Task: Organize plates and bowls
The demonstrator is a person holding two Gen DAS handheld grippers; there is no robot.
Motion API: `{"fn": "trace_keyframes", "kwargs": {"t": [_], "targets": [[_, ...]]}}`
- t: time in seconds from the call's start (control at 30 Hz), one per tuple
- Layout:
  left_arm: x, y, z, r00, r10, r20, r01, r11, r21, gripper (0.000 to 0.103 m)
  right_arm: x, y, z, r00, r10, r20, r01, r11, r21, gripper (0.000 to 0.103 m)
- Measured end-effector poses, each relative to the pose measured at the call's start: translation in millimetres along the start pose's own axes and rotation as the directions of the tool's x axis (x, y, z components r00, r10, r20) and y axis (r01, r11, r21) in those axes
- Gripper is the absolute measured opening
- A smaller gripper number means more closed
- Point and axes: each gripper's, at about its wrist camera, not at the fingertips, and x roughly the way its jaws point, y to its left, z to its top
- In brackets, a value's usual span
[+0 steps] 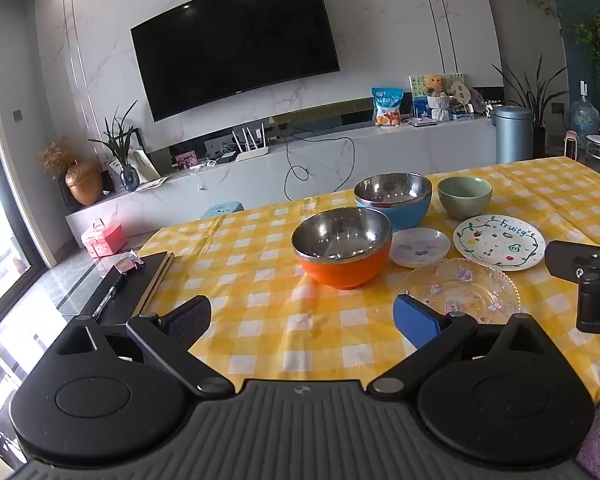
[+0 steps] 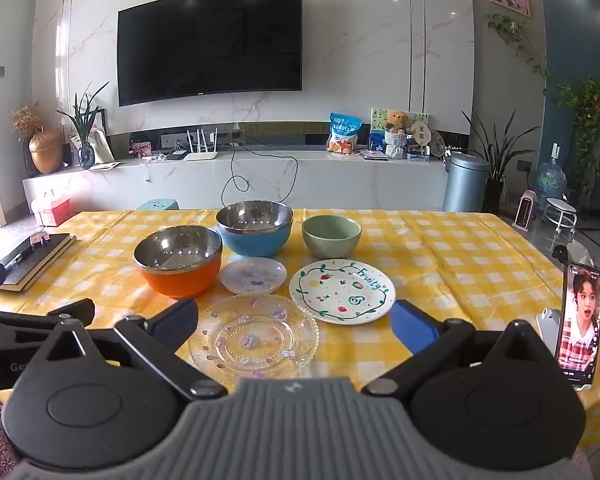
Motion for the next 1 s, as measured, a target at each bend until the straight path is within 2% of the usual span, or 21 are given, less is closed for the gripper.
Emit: {"fn": "trace_keyframes", "kwargs": {"t": [1.0], "targets": [[4.5, 0.4, -6.2, 1.0, 0.003, -0.012, -0.003, 1.0, 0.003, 0.103, -0.2, 2.6, -2.2, 1.0, -0.001, -0.014, 0.001, 1.0, 0.005, 0.1]]}}
